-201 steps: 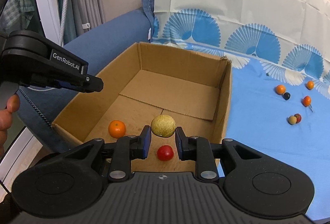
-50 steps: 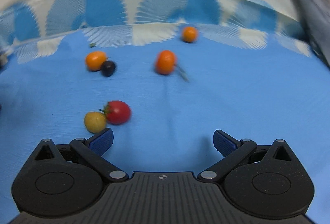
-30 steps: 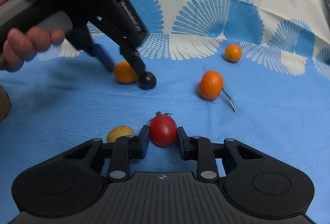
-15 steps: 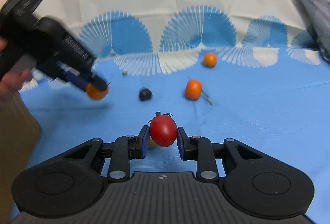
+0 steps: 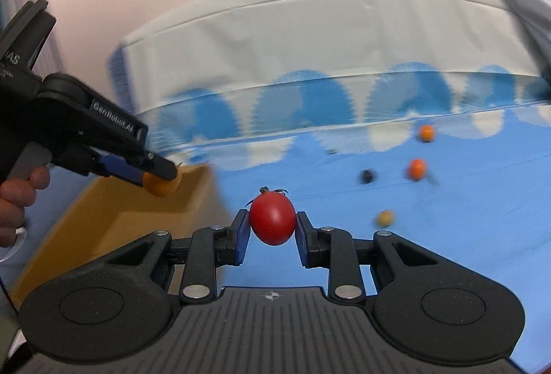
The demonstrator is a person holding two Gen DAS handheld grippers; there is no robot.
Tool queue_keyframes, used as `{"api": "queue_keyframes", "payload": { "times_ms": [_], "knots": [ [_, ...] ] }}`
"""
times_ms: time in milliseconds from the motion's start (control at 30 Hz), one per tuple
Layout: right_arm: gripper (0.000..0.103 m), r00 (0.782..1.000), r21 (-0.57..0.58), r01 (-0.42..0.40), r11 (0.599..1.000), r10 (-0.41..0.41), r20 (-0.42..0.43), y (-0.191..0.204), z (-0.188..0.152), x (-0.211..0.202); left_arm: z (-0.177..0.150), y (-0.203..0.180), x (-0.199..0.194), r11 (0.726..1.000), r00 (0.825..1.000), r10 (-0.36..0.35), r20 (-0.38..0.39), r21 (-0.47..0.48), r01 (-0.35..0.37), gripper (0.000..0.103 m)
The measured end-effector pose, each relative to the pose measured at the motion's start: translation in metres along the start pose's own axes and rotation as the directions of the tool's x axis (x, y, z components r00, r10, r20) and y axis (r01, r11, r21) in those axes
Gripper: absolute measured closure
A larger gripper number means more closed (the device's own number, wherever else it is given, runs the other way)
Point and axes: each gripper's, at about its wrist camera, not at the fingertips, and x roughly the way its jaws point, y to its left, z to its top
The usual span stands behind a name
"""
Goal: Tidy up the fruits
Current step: 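Carry the mandarin and red tomato with both tools over the box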
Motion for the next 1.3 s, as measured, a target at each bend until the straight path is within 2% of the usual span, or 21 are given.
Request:
{"api": "queue_keyframes", "payload": {
  "times_ms": [133, 233, 467, 633, 933, 1300],
  "knots": [
    [0.073, 0.997, -0.031, -0.068, 0.997, 0.066, -0.039, 0.043, -0.01, -0.024, -0.023, 0.03, -0.05, 0.999, 0.999, 0.025, 0.032, -0.04, -0.024, 0.063],
    [0.073, 0.994, -0.028, -0.096, 0.995, 0.094, -0.05, 0.067, -0.014, -0.041, -0.04, 0.048, -0.082, 0.997, 0.998, 0.019, 0.065, -0.072, -0.015, 0.063],
    [0.073, 0.99, -0.09, -0.123, 0.988, 0.117, -0.076, 0.112, -0.022, -0.07, -0.08, 0.079, -0.128, 0.991, 0.993, -0.008, 0.116, -0.13, 0.024, 0.063],
    [0.073, 0.988, -0.124, -0.136, 0.983, 0.125, -0.096, 0.137, -0.024, -0.079, -0.093, 0.097, -0.141, 0.987, 0.989, -0.02, 0.144, -0.157, 0.043, 0.063],
    [0.073, 0.981, -0.172, -0.155, 0.973, 0.132, -0.141, 0.167, -0.029, -0.069, -0.101, 0.122, -0.143, 0.98, 0.987, -0.019, 0.16, -0.195, 0.051, 0.063],
    [0.073, 0.973, -0.194, -0.167, 0.967, 0.13, -0.19, 0.18, -0.033, -0.047, -0.101, 0.144, -0.12, 0.974, 0.992, -0.015, 0.125, -0.224, 0.043, 0.063]
  ]
}}
